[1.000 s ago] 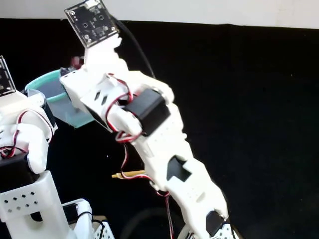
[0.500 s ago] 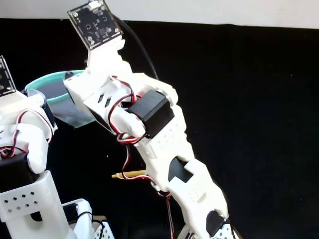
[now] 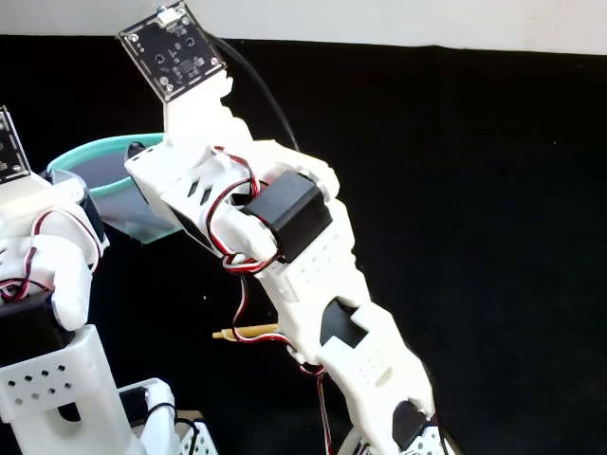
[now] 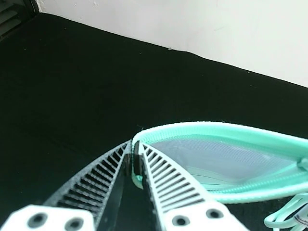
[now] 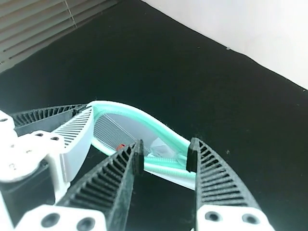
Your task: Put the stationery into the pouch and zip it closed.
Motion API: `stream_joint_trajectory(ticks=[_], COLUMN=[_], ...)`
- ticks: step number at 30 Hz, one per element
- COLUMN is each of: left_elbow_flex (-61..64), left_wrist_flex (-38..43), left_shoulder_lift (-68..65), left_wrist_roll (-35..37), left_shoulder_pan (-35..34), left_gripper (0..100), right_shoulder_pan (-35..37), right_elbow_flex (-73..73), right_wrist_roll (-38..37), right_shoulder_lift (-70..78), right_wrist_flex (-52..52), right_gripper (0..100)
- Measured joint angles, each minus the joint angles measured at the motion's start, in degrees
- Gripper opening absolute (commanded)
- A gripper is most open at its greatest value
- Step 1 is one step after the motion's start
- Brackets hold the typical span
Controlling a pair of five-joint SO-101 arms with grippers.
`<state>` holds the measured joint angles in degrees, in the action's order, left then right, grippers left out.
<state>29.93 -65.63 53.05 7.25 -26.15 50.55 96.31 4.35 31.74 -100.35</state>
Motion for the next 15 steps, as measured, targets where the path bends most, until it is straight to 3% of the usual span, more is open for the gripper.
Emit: stream_joint_trajectory(ticks=[15], left_elbow_flex=[0.0], left_wrist_flex=[0.0], left_shoulder_lift=[0.0], left_wrist_roll=[0.0], left_shoulder_pan=[0.0], left_gripper=[1], right_shoulder_pan=[0.0], right_elbow_flex=[0.0], right_wrist_roll=[-11.3], right_shoulder_lift=[0.0], right_wrist_flex=[-0.1], right_gripper=[15.1])
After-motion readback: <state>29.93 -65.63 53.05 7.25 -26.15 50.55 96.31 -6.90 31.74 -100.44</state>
